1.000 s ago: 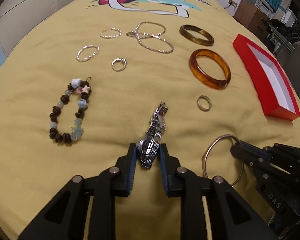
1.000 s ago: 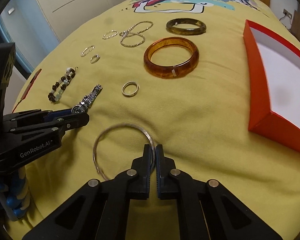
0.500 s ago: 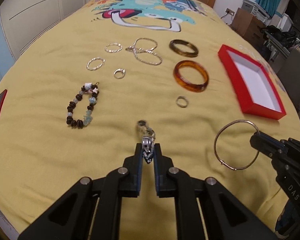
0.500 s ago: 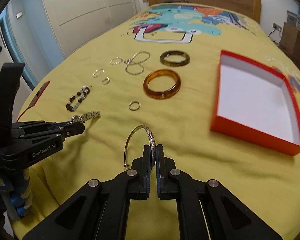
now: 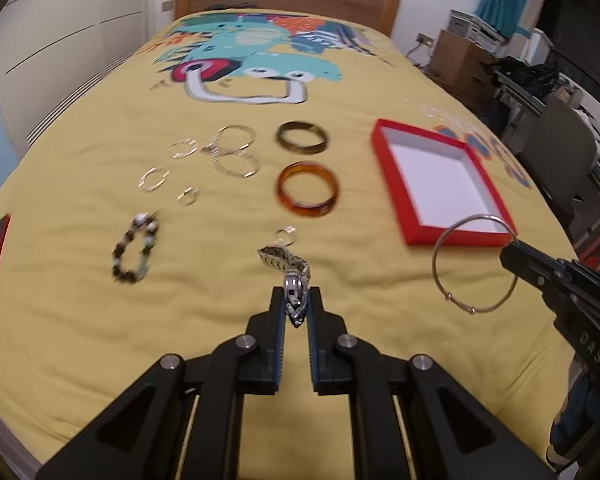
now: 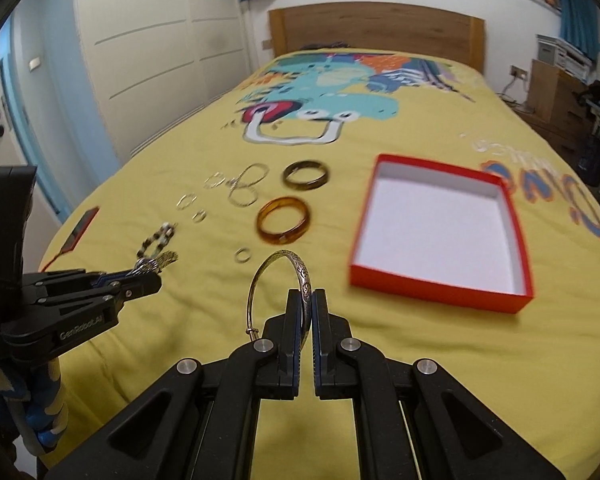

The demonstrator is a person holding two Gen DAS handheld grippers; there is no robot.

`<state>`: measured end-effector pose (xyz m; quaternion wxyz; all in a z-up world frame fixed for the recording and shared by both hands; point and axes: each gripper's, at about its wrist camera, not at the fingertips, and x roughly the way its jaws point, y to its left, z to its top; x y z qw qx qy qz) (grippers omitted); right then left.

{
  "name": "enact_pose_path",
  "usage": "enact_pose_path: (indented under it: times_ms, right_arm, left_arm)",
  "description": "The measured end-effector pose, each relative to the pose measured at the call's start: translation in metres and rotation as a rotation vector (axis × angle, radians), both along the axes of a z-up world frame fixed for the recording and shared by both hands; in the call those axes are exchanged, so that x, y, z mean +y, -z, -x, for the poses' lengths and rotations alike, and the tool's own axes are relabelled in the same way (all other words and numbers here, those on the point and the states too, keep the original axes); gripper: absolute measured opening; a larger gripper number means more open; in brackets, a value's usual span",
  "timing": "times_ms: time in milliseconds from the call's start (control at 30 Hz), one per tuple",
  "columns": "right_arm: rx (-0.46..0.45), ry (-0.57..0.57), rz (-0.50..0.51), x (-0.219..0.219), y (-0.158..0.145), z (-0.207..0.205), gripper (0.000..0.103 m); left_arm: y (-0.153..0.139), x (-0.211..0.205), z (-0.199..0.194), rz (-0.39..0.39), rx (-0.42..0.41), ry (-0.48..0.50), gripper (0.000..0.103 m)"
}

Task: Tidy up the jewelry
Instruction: 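Carry the watch and bangle into the red box and open both tools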

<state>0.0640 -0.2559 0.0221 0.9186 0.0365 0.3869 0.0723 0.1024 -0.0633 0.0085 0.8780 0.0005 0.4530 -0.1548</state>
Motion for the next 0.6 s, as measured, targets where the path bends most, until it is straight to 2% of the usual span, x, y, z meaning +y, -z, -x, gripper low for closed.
enact_pose_path:
  times_ms: [300, 600]
  right_arm:
    - [-0.013, 0.143, -0.017, -0.079, -0.003, -0.034, 0.005]
    - [0.052, 0.232, 0.005, -0.139, 0.03, -0.081, 0.005]
  left_arm:
    - [-0.019, -0.081, -0.034, 0.021, -0.021, 0.14, 0.009]
    - [-0.004, -0.171, -0.084, 0.002, -0.001, 0.258, 0.009]
